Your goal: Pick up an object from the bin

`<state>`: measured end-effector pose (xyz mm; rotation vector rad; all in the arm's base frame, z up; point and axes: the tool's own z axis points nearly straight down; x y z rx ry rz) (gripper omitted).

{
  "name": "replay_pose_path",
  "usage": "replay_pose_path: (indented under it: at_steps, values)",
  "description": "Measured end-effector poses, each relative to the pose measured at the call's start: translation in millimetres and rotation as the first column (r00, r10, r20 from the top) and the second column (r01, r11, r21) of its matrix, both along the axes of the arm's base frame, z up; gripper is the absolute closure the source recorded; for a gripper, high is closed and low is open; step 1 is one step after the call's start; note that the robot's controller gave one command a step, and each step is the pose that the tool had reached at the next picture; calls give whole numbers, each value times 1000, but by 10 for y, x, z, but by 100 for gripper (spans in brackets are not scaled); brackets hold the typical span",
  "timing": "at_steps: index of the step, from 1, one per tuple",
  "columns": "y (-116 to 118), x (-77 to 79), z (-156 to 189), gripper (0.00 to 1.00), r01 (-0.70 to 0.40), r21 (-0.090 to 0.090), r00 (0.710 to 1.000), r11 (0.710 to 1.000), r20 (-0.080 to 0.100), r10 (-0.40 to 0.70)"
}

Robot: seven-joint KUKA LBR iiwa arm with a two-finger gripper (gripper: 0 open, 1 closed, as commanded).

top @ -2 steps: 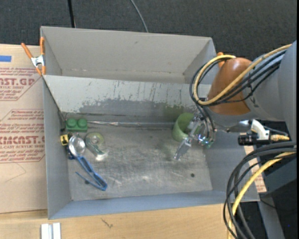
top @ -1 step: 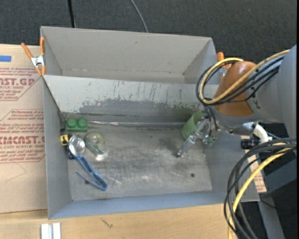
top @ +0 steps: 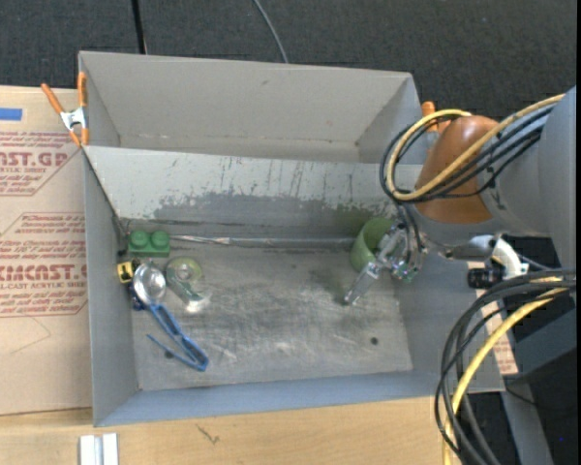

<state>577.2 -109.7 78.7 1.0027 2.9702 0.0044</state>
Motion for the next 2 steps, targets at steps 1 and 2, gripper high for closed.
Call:
replay_pose_path:
  at_steps: [1,2]
  values:
    - [10,54,64,100,-2,-1,1000,1000,17,2]
    - [17,69,530,100,-4,-1,1000,1000,-1,4]
